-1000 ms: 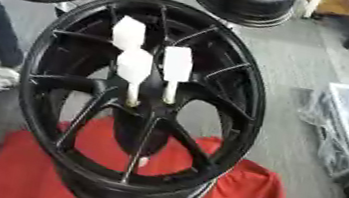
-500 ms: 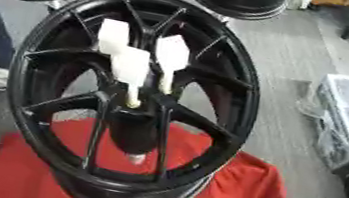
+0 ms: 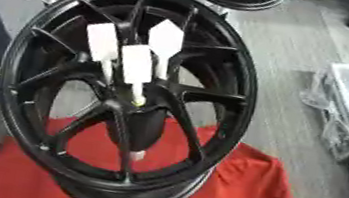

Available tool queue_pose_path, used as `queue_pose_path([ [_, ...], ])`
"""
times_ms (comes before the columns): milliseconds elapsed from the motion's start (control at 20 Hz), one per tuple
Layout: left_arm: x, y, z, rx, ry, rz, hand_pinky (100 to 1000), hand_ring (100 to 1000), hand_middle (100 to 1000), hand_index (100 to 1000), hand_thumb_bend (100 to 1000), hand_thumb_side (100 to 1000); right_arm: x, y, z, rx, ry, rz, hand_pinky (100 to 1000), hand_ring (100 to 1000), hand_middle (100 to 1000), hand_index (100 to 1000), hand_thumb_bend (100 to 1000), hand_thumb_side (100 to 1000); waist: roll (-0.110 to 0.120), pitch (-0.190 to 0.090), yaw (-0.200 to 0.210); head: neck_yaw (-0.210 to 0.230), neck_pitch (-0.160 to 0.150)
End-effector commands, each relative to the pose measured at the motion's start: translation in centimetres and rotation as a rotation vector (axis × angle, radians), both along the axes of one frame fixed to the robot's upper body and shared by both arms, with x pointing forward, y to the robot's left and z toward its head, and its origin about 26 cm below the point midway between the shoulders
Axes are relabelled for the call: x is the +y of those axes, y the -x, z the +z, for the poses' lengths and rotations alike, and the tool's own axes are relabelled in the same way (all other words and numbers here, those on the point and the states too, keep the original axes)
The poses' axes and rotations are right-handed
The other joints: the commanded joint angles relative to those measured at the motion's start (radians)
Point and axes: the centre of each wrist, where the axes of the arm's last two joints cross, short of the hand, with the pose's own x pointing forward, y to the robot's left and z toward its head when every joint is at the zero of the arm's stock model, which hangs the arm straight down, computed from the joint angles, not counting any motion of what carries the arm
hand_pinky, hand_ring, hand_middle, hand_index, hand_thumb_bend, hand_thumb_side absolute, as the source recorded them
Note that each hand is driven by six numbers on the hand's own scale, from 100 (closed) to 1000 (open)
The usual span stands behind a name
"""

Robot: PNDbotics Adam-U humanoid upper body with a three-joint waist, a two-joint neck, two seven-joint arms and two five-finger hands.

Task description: Pull the pin out of the wheel hub.

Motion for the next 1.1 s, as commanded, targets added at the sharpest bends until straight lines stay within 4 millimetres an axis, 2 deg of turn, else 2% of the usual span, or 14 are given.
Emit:
queue_pose_path([
  [50,-0.1,-0.1,0.7,-0.022,-0.010,-0.014,687,843,698,673,268,824,1.0,0.8,-1.1,-0.078,-0.021,-0.050,791,805,765,835,611,363,-0.007,-0.023,0.003,-0.010,-0.001],
  [100,-0.1,-0.1,0.6,-0.020,-0.011,-0.018,687,843,698,673,268,824,1.6,1.4,-2.0,-0.090,-0.023,-0.061,790,803,762,833,759,383,-0.009,-0.026,0.007,-0.012,-0.001],
  [150,-0.2,-0.1,0.6,-0.017,-0.011,-0.021,687,843,698,673,268,824,2.0,2.0,-2.7,-0.103,-0.016,-0.072,790,802,761,832,606,367,-0.011,-0.028,0.010,-0.015,-0.001],
  [300,-0.4,0.0,0.3,-0.009,-0.011,-0.033,687,843,698,673,269,824,2.8,4.2,-4.1,-0.145,0.024,-0.103,789,800,757,829,601,376,-0.013,-0.036,0.024,-0.024,-0.001],
  [400,-0.5,0.0,0.2,-0.005,-0.011,-0.040,687,844,698,673,268,824,3.5,4.7,-4.1,-0.192,0.057,-0.106,788,795,751,825,593,377,-0.012,-0.040,0.033,-0.029,-0.001],
  [850,-0.7,0.0,0.1,-0.006,-0.006,-0.051,687,845,701,673,269,824,9.9,2.3,-1.5,-0.494,0.117,0.077,788,791,746,826,583,385,-0.008,-0.039,0.037,-0.028,-0.001],
  [1100,-0.8,0.0,0.1,-0.008,-0.004,-0.053,687,847,702,673,269,824,13.1,1.6,0.6,-0.560,0.081,0.163,786,788,742,826,576,383,-0.006,-0.037,0.035,-0.024,-0.001],
])
